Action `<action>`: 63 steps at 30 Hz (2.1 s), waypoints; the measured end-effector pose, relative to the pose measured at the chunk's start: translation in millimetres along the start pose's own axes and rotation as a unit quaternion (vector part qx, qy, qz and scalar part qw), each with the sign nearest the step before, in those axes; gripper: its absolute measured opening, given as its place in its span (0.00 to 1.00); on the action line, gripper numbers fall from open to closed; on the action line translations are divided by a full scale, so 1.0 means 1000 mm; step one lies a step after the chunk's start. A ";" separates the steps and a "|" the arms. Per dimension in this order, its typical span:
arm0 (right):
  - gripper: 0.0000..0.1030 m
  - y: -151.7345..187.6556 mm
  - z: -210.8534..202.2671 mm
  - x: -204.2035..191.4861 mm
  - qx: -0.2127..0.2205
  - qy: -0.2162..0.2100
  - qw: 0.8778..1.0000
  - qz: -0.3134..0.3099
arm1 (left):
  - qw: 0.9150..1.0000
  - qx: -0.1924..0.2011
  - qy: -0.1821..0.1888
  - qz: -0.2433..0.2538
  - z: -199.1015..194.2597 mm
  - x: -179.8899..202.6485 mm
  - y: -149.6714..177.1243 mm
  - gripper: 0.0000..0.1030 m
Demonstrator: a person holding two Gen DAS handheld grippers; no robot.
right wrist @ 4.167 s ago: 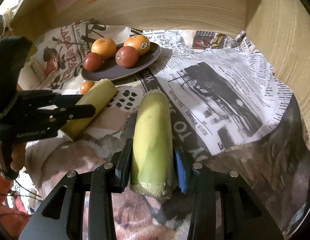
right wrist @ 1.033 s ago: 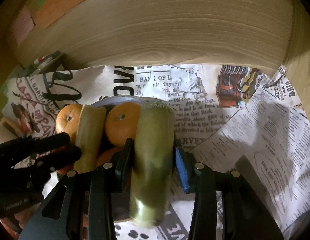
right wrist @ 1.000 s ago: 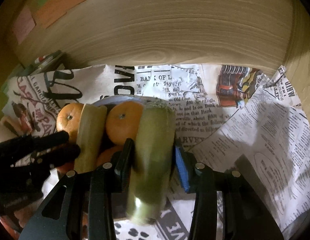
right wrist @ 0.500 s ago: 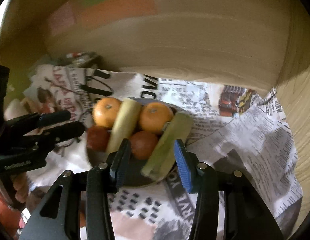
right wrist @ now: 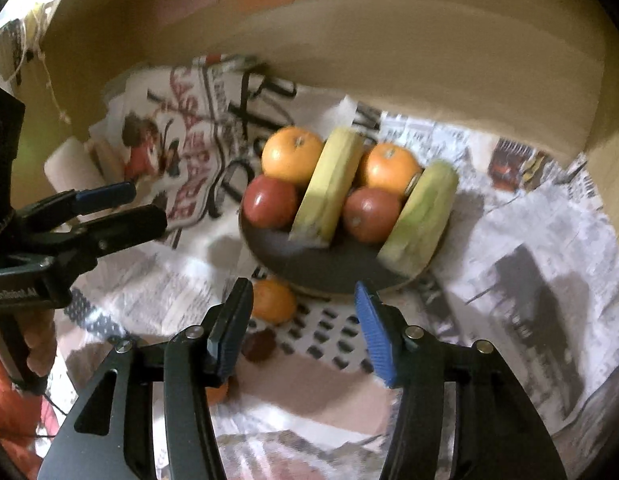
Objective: Organize fruits
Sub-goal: 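Open the left tool and lift both tools away from the plate, then grasp a mandarin with the left tool while the right tool grasps another mandarin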
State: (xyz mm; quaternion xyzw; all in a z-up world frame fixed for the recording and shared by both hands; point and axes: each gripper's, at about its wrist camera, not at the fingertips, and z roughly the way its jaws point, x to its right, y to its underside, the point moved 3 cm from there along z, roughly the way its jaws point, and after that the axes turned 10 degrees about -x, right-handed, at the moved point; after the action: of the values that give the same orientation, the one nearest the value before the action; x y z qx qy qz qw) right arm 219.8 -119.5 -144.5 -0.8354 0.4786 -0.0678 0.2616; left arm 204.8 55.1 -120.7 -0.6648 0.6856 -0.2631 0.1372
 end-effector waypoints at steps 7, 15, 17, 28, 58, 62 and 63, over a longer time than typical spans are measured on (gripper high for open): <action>0.48 0.005 0.028 -0.018 -0.038 -0.012 0.999 -0.012 | 1.000 -0.016 -0.013 -0.012 0.011 -0.020 0.022 0.82; 0.44 0.000 0.050 -0.020 -0.065 -0.013 0.998 -0.003 | 1.000 -0.022 -0.015 -0.009 0.013 -0.025 0.034 0.82; 0.34 0.000 0.052 -0.020 -0.065 -0.009 0.998 -0.001 | 1.000 -0.022 -0.012 -0.007 0.012 -0.023 0.036 0.82; 0.32 0.009 0.013 -0.012 -0.023 -0.004 1.000 0.002 | 0.999 -0.021 0.025 0.023 0.000 0.016 0.044 0.82; 0.32 0.056 -0.040 0.012 0.028 -0.003 0.999 0.018 | 0.996 -0.062 0.048 0.038 0.035 0.078 0.076 0.37; 0.32 0.050 -0.037 0.012 0.027 -0.004 0.999 0.016 | 0.997 -0.047 0.051 0.041 0.023 0.075 0.069 0.37; 0.32 0.047 -0.036 0.012 0.028 -0.005 0.999 0.015 | 0.997 -0.043 0.051 0.041 0.020 0.074 0.066 0.37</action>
State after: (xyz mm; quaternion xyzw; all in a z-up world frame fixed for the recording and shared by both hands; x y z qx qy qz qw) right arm 176.9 -162.0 -139.4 -0.8206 0.4882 -0.0732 0.2881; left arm 154.5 -23.1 -161.1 -0.6270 0.7290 -0.2612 0.0847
